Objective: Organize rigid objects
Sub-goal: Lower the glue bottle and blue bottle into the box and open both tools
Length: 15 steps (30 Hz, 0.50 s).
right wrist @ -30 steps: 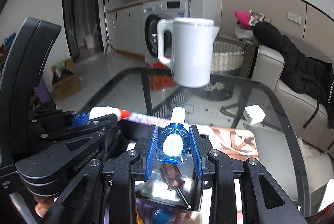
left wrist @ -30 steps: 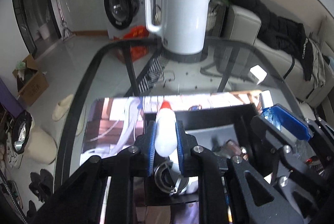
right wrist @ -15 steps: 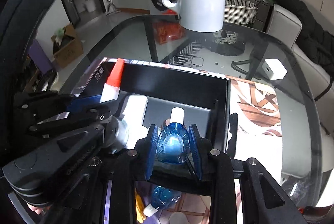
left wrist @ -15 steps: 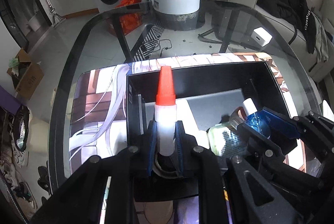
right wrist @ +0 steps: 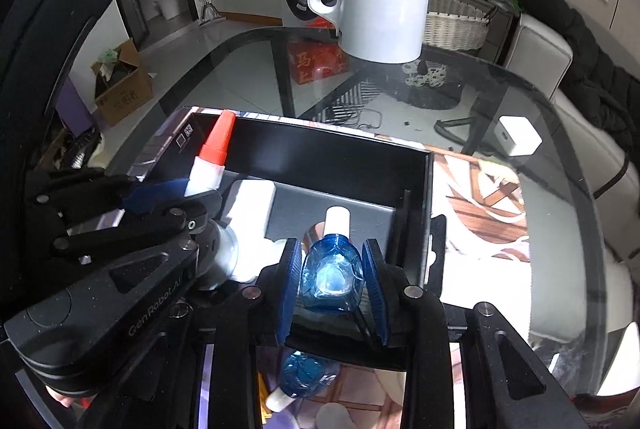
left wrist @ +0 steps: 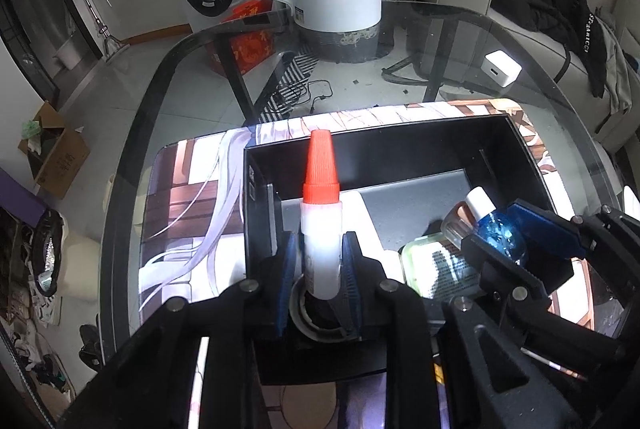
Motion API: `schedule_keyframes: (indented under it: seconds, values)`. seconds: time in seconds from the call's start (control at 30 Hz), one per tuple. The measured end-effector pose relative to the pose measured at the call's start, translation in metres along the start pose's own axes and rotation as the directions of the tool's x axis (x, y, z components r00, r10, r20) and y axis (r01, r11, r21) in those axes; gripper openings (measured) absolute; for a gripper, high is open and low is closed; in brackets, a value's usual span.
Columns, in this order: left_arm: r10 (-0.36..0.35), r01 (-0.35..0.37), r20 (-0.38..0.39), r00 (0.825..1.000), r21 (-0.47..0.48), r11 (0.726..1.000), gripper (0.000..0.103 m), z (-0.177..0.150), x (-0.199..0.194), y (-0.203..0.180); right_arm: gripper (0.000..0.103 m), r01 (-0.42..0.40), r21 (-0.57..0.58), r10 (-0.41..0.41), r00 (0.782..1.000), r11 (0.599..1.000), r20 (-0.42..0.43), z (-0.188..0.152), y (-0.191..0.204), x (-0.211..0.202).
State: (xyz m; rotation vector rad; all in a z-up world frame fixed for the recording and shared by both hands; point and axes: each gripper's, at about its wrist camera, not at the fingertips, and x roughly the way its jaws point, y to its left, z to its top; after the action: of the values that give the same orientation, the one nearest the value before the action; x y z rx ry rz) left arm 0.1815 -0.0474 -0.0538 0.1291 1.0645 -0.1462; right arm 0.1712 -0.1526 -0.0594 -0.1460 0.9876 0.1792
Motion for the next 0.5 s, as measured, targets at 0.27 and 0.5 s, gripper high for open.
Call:
schedule_keyframes:
  seconds: [0.27,0.5]
  values:
    - [-0.019,0.020,0.014,1.000,-0.018,1.000,0.044,-0.001,-0.014,0.002,0.038,0.009,-0.009,-0.009,0.999,1.000,0.034,-0.004,-0.003,-0.016]
    - [-0.050,0.052,0.067,0.997,-0.024,0.998,0.047,-0.009,-0.043,-0.001,0.040,-0.029,0.010,0.028,0.997,1.000,0.077,-0.010,-0.011,-0.042]
